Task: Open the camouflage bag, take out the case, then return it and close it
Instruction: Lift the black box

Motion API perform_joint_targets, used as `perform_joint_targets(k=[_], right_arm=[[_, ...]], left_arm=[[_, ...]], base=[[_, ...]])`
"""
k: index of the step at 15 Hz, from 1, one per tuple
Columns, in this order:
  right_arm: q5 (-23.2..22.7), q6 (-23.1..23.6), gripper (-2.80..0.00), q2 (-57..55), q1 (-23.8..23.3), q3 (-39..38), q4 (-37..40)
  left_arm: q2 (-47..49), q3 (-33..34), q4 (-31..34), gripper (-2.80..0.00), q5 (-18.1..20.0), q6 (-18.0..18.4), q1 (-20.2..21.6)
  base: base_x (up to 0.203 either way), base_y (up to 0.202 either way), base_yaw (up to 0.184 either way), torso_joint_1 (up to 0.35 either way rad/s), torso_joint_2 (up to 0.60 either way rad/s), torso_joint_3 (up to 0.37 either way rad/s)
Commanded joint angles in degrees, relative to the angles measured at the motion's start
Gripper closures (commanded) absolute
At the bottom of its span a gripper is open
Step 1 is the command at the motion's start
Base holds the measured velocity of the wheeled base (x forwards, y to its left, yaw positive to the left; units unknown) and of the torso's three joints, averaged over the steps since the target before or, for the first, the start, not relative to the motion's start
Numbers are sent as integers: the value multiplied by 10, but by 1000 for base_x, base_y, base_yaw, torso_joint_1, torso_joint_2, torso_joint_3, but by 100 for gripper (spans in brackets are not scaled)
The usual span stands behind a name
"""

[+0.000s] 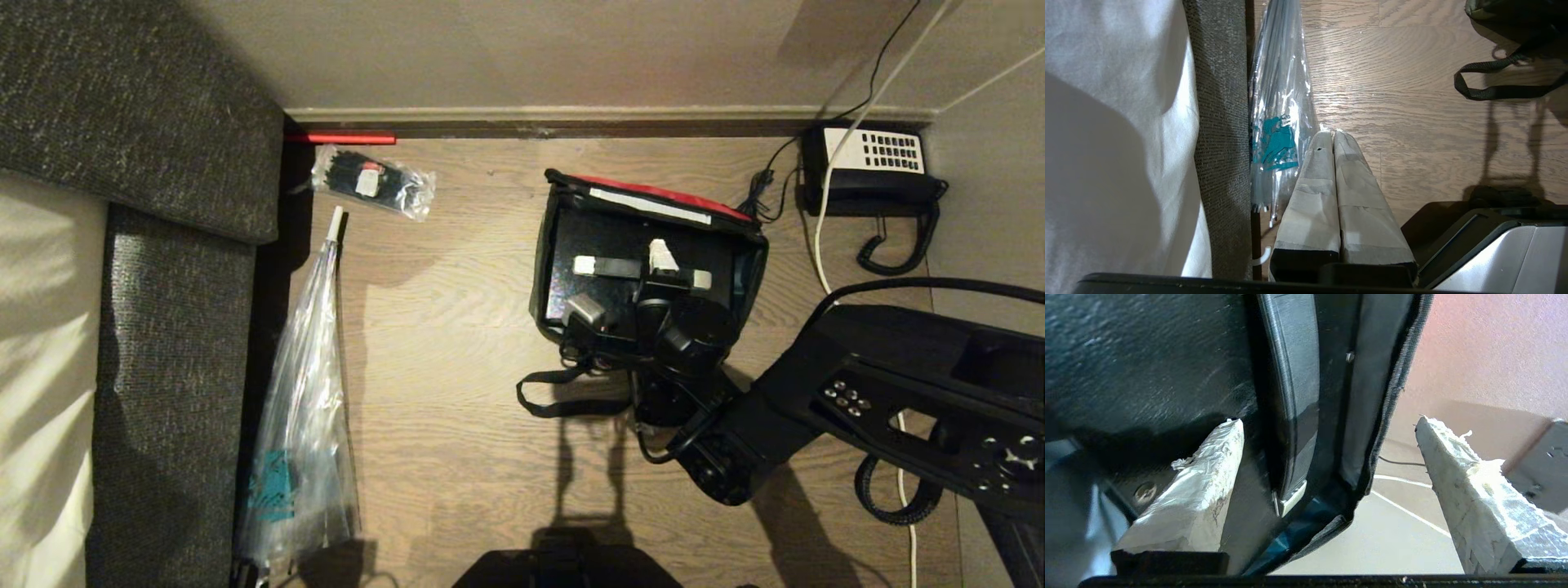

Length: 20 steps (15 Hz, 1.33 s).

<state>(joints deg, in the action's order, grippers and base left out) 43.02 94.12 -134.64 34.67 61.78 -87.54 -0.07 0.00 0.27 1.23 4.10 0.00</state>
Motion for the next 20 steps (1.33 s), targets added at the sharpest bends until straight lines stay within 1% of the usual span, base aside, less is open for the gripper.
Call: perform_joint_targets(k=[1, 3, 5, 12, 16, 20], right_arm=[[2, 5, -280, -24, -8, 31, -1], [1, 5, -280, -34, -16, 53, -1], [1, -4, -280, -37, -17, 53, -1], [1, -10, -280, -49, -25, 54, -1], [1, -40, -280, -62, -26, 58, -1], [1, -40, -280, -79, -33, 90, -1]], left_arm=[[1, 1, 0, 0, 0, 0, 0], [1, 1, 0, 0, 0, 0, 0], [1, 1, 0, 0, 0, 0, 0], [1, 1, 0, 0, 0, 0, 0], [1, 1, 0, 0, 0, 0, 0], [1, 1, 0, 0, 0, 0, 0]], base=[[0, 0, 0, 0, 0, 0], [0, 0, 0, 0, 0, 0], [0, 0, 0, 0, 0, 0], [0, 0, 0, 0, 0, 0], [0, 0, 0, 1, 1, 7], [0, 0, 0, 1, 1, 8]])
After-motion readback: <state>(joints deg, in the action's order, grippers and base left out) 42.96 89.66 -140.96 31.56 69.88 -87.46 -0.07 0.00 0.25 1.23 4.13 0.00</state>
